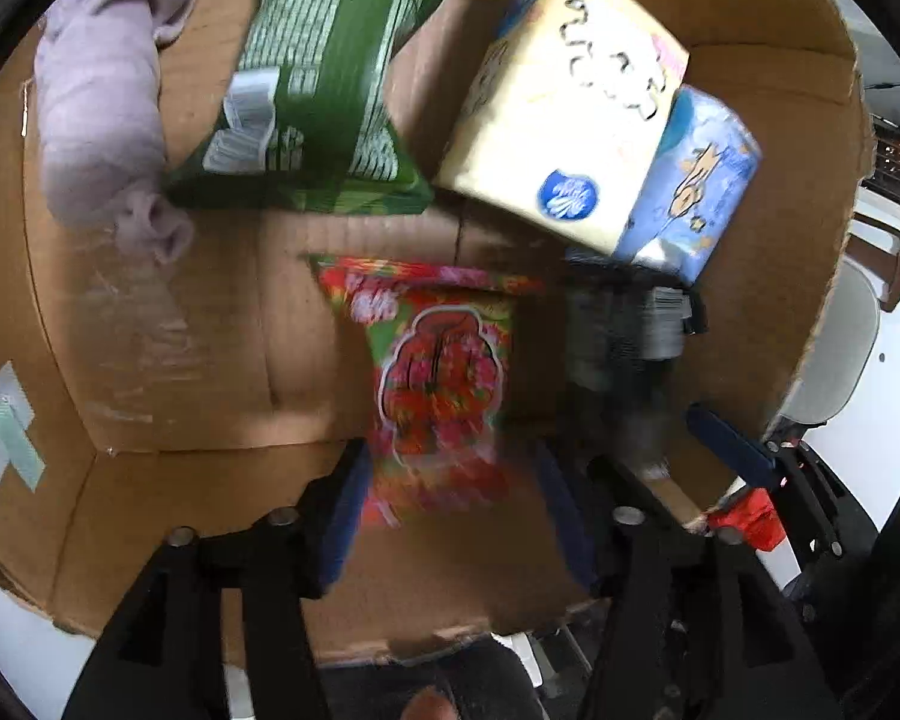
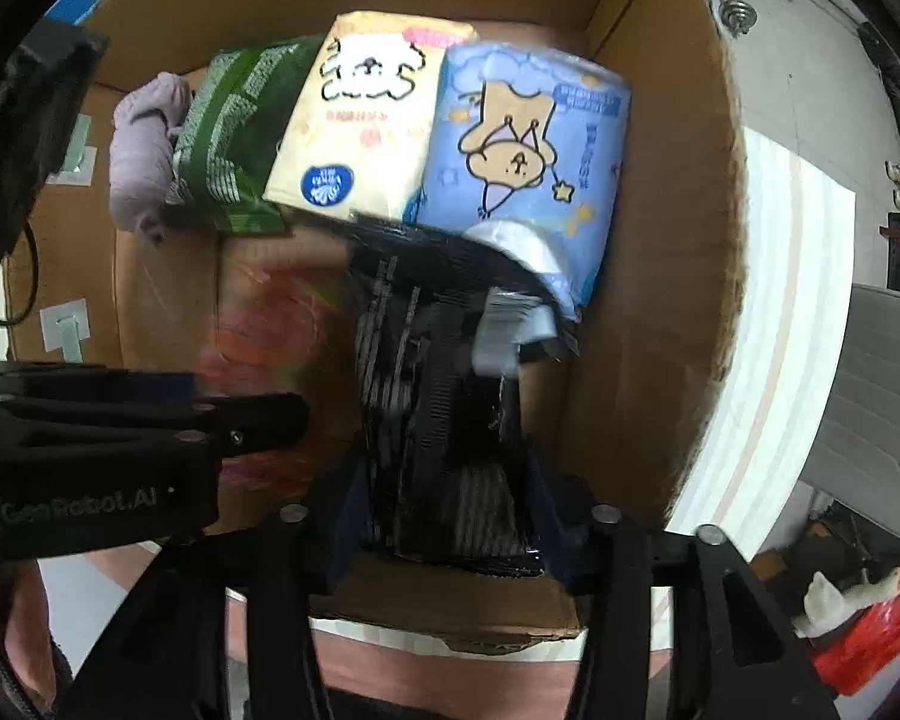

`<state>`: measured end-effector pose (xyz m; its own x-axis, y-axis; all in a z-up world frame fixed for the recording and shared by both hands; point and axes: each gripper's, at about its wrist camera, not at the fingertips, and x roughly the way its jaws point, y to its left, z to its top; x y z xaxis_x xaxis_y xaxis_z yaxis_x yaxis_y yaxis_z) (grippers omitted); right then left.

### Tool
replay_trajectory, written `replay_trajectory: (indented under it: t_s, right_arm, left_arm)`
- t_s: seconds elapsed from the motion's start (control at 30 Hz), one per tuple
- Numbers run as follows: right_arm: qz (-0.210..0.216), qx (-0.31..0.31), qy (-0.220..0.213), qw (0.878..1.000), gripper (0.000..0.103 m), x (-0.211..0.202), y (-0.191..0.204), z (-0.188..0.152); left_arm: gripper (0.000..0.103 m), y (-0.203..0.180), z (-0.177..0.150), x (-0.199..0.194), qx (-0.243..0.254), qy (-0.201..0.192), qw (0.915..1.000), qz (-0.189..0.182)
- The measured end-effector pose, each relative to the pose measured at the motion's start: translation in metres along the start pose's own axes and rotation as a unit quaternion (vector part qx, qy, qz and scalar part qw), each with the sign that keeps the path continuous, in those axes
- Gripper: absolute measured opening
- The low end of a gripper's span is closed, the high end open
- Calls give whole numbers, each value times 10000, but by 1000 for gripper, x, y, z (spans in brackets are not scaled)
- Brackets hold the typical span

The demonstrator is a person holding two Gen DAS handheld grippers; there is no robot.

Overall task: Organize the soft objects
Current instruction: 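Carry both bags into the box and open both tools to release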

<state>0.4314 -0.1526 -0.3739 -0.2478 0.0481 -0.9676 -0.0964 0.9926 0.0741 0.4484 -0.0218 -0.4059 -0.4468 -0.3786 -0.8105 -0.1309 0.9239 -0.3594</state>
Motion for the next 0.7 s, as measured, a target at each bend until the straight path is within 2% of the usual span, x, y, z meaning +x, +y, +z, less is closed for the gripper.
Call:
replay_trajectory:
  t_s: [0.03,0.2,0.23,0.27,0.3,0.37,0.4,0.6,0.67,0.7]
  right_arm:
    - [20,21,-29,10000,71,-4,-1,0]
    - [59,92,-153,9998,71,-20,-6,-1]
    - [32,72,-177,9998,75,-24,-5,-3]
    - [26,55,-202,9998,84,-27,-4,-4]
    - [54,63,-222,9997,88,-29,-4,-5]
    - [86,77,-297,9995,100,-36,-1,-11]
    - [59,66,-355,9993,102,-39,0,-14]
    - [46,29,-844,9964,103,-58,11,-43]
    - [96,58,-1079,9941,103,-65,16,-56]
    - [117,46,-1223,9924,103,-70,18,-64]
  left_arm:
    - [65,0,-2,-4,9,-71,10000,41]
    - [65,-3,-16,-35,-39,-443,9987,233]
    - [65,-3,-19,-39,-44,-528,9981,306]
    - [70,-3,-25,-47,-25,-663,9968,448]
    - [88,-3,-29,-54,1,-750,9956,564]
    - [102,-4,-44,-69,-28,-1131,9893,926]
    - [102,-6,-51,-74,-44,-1298,9856,1082]
    - [102,-9,-87,-100,169,-2038,9704,1283]
    - [102,-10,-106,-109,195,-2366,9612,1406]
    - [102,-12,-122,-116,237,-2643,9511,1580]
